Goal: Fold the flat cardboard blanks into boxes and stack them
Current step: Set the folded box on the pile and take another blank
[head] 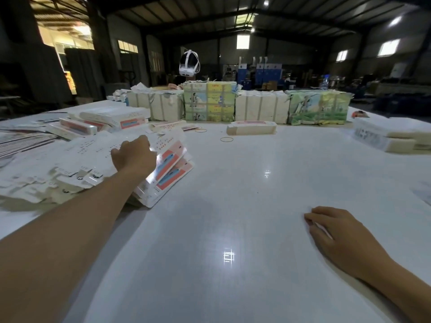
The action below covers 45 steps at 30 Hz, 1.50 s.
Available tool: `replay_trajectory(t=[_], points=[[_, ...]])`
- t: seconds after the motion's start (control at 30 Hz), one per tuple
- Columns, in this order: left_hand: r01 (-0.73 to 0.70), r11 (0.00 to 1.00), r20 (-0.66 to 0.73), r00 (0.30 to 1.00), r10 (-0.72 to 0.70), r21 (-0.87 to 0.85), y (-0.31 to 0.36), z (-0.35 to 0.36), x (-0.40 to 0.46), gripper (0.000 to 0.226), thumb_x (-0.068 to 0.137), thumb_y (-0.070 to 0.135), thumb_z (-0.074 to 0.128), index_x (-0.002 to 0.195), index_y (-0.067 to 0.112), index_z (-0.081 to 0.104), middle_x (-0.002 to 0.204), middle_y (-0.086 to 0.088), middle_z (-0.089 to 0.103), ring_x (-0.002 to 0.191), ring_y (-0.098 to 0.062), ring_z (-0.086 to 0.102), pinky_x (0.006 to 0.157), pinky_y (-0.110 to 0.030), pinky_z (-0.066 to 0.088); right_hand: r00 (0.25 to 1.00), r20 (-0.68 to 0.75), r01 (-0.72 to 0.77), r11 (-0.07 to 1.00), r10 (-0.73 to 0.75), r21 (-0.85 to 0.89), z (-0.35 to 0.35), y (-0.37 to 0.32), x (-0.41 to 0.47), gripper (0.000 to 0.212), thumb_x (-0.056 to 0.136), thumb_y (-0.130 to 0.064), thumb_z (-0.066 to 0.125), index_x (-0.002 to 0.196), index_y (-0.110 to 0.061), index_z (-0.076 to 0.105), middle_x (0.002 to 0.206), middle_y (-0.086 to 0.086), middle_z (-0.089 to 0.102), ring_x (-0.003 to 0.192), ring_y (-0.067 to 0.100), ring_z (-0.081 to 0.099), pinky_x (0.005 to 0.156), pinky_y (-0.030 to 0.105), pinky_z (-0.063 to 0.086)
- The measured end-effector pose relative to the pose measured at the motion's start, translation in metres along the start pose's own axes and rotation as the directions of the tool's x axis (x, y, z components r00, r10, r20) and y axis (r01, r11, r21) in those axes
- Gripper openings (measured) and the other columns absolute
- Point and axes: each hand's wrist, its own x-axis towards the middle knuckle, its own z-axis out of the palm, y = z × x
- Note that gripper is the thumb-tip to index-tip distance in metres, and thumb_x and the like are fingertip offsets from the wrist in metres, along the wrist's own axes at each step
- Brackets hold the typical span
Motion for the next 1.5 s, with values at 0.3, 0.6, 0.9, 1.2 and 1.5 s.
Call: replay_trajectory(t=[0.3, 0.6, 0.9, 1.2, 1.5], points=[[-0.082, 0.682, 0.413, 0.741, 0.530, -0.727, 0.072, -0.031, -0.094, 0.013, 0.090, 0.017, 0.059, 0.082, 0.023, 0.068, 0.073, 0.010, 0.072, 0.064, -0.009, 0.069, 0.047, -0.020, 0.052, 0.924, -0.048, -0.139, 0.449, 0.380, 0.882, -0.021, -0.009, 0.001, 0.027, 0.096, -0.033, 0.053, 0.122, -0.027, 0.058, 0.095, -0.006, 0.071, 0.075, 0.015, 0.065, 0.057, 0.028, 0.051], [-0.405, 0.724, 0.452, 0.583, 0.675, -0.558, 0.088, -0.011, -0.156, 0.045, 0.084, 0.056, 0.056, 0.123, 0.033, 0.054, 0.113, 0.011, 0.057, 0.093, -0.012, 0.060, 0.079, -0.028, 0.055, 0.953, 0.103, -0.199, 0.332, 0.286, 0.922, -0.011, -0.002, -0.002, 0.018, 0.074, -0.017, 0.058, 0.086, -0.023, 0.070, 0.062, 0.009, 0.066, 0.038, 0.024, 0.046, 0.036, 0.024, 0.032], [-0.695, 0.665, 0.250, 0.616, 0.747, -0.275, 0.140, -0.009, -0.193, 0.089, 0.069, 0.069, 0.064, 0.138, 0.024, 0.031, 0.117, 0.002, 0.043, 0.101, -0.016, 0.046, 0.084, -0.033, 0.051, 0.930, -0.096, -0.064, 0.416, 0.354, 0.907, -0.021, -0.013, -0.010, 0.031, 0.098, -0.016, 0.049, 0.119, -0.038, 0.051, 0.079, -0.006, 0.066, 0.057, 0.006, 0.060, 0.042, 0.020, 0.044], [-0.639, 0.728, -0.091, 0.763, 0.640, -0.246, 0.126, -0.006, -0.199, 0.086, 0.067, 0.069, 0.062, 0.131, 0.013, 0.045, 0.109, -0.008, 0.054, 0.086, -0.020, 0.052, 0.071, -0.030, 0.048, 0.991, -0.134, 0.068, 0.889, -0.008, 0.452, -0.010, -0.024, -0.018, 0.046, 0.095, -0.035, 0.046, 0.141, -0.035, 0.041, 0.146, -0.019, 0.018, 0.115, -0.005, 0.038, 0.094, 0.017, 0.042], [-0.680, 0.706, -0.078, 0.729, 0.680, -0.197, 0.127, -0.013, -0.202, 0.089, 0.066, 0.073, 0.060, 0.132, 0.016, 0.041, 0.112, -0.001, 0.050, 0.091, -0.019, 0.050, 0.076, -0.033, 0.048, 0.978, 0.206, -0.201, 0.103, -0.039, 0.974, -0.021, -0.026, -0.018, 0.018, 0.076, -0.018, 0.066, 0.091, -0.022, 0.074, 0.106, 0.009, 0.070, 0.091, 0.020, 0.067, 0.073, 0.032, 0.054]])
